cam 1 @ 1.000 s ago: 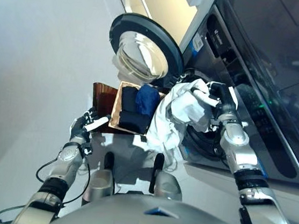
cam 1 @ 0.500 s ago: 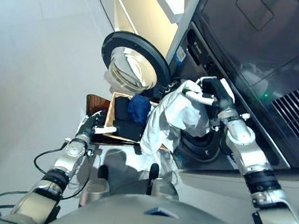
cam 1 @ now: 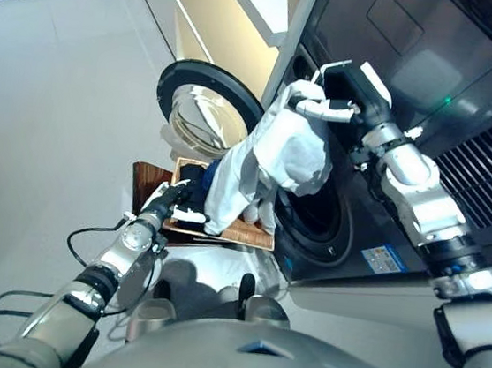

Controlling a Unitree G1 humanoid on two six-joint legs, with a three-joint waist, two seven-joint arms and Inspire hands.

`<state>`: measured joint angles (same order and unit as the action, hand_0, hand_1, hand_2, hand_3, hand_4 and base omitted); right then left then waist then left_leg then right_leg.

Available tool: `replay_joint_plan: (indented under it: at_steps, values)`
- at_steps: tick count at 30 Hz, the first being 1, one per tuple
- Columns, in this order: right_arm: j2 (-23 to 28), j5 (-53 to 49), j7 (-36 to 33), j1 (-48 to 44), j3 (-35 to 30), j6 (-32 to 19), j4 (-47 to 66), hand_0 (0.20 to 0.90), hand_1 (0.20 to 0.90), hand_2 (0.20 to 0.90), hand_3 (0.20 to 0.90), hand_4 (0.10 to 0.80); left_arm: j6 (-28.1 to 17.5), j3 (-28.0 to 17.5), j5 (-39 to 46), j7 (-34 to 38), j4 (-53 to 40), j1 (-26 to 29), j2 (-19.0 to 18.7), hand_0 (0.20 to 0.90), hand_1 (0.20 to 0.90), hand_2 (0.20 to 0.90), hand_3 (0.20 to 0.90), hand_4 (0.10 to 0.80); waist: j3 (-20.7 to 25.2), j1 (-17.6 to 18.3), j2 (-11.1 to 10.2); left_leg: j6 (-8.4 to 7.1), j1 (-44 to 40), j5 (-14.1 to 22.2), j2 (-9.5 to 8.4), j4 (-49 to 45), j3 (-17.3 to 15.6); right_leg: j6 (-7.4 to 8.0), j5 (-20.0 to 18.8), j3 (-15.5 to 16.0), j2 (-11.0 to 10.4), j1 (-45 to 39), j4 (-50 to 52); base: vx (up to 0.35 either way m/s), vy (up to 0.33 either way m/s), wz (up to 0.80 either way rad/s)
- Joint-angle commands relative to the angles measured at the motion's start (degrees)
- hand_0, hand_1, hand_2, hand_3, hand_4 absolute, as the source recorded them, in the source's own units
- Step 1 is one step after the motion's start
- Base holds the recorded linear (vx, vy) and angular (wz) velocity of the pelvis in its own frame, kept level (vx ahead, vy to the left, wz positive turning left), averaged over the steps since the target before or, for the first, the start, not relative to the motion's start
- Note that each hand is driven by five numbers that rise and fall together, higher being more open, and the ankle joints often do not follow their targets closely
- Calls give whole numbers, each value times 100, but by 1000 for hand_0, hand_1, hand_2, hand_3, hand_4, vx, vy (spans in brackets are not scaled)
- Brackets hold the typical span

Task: Pick up the clothes and place them into the washing machine

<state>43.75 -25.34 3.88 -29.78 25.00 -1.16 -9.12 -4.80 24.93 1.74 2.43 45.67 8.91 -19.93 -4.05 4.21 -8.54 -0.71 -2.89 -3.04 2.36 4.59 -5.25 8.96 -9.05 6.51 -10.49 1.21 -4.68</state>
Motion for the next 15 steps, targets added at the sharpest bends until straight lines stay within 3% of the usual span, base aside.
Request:
replay_joint_plan:
  at_steps: [1, 11, 15]
  values:
    - [315, -690, -211, -1481, -212, -780, 236, 200, 200, 200, 200, 300, -456, 280, 42, 44, 208, 721, 57, 900, 900, 900, 900, 800, 517, -76, 14, -197, -145, 333, 130, 41, 2, 394, 218, 66, -456, -105, 508, 0, 0, 0]
    - [395, -816, -19, -1588, 53, -811, 626, 200, 200, 200, 200, 300, -483, 337, 16, 166, 265, 988, 117, 900, 900, 900, 900, 800, 591, -16, -28, -175, -177, 341, 96, 41, 16, 398, 225, 31, -507, -129, 549, -2, 7, -2]
    - [390, -789, 57, -1623, 224, -788, 679, 200, 200, 200, 200, 300, -538, 436, -75, 170, -30, 1127, -23, 900, 900, 900, 900, 800, 578, -10, 2, -175, -174, 340, 95, 41, 3, 394, 229, 21, -514, -125, 528, 0, 4, -6]
